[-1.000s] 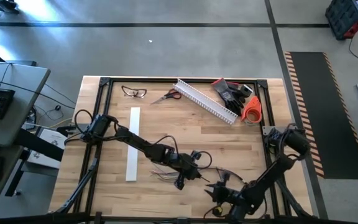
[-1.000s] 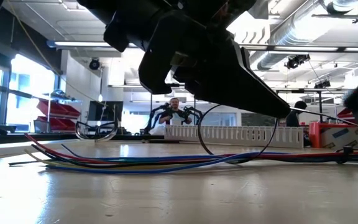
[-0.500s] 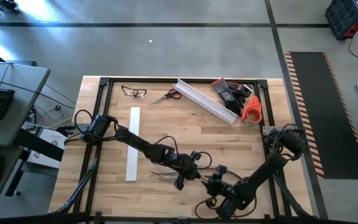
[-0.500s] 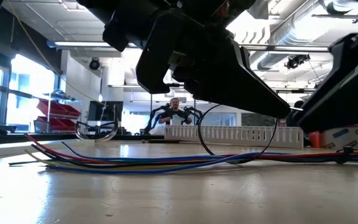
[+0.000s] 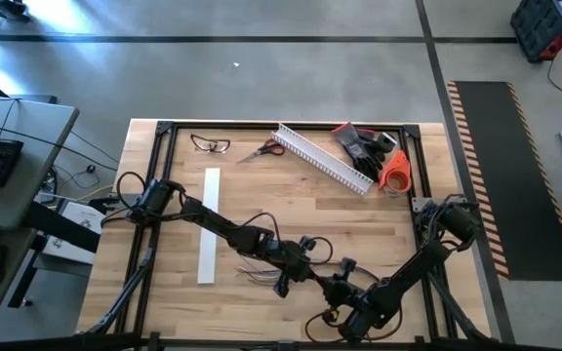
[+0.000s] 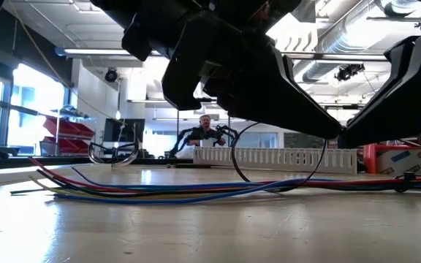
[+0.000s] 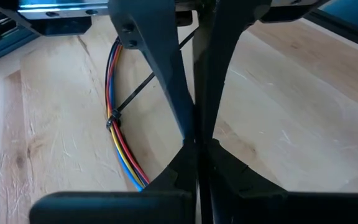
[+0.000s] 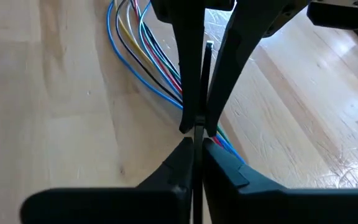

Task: Ziptie cables
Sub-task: Wrap the black zip tie on the cable wires

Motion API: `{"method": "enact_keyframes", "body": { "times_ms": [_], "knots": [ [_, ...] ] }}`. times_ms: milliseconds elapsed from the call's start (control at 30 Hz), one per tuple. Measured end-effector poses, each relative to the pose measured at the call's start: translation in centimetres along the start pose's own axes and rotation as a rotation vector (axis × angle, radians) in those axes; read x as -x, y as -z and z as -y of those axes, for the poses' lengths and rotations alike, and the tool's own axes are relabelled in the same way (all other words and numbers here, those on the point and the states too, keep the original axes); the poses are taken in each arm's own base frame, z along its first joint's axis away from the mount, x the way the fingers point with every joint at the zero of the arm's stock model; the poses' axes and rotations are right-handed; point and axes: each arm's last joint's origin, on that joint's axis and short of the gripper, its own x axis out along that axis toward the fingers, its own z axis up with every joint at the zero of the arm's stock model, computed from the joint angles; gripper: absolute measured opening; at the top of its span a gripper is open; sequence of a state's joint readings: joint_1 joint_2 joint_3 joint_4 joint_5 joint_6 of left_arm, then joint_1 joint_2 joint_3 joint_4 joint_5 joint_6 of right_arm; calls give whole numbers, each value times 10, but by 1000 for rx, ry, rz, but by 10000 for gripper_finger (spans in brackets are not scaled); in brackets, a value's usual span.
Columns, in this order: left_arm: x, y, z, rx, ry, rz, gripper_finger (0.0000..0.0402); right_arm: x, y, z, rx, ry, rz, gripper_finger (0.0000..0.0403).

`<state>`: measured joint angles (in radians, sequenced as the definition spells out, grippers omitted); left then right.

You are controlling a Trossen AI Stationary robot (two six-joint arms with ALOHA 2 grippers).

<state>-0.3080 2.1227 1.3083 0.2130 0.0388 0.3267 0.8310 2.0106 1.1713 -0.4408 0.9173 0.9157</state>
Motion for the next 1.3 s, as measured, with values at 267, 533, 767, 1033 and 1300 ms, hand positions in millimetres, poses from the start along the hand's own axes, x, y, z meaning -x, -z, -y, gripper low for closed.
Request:
{"method": "enact_keyframes", "body": {
  "times_ms": [267, 533, 767, 1033, 1300],
  "knots": [
    [0, 1, 0, -9, 0, -12, 1, 6, 5, -4, -83, -36, -29, 2],
    [0, 3, 1, -24, -8, -42, 0, 47, 39, -12, -244, -90, -138, 1],
    [0, 5, 1, -24, -10, -52, 0, 89, 74, -13, -351, -108, -368, 0],
    [1, 5, 0, -25, -13, -64, 0, 132, 76, -8, -300, 51, -657, 2],
    [1, 6, -1, -31, -12, -70, 0, 147, 52, -12, -271, 62, -750, 1]
  ]
}}
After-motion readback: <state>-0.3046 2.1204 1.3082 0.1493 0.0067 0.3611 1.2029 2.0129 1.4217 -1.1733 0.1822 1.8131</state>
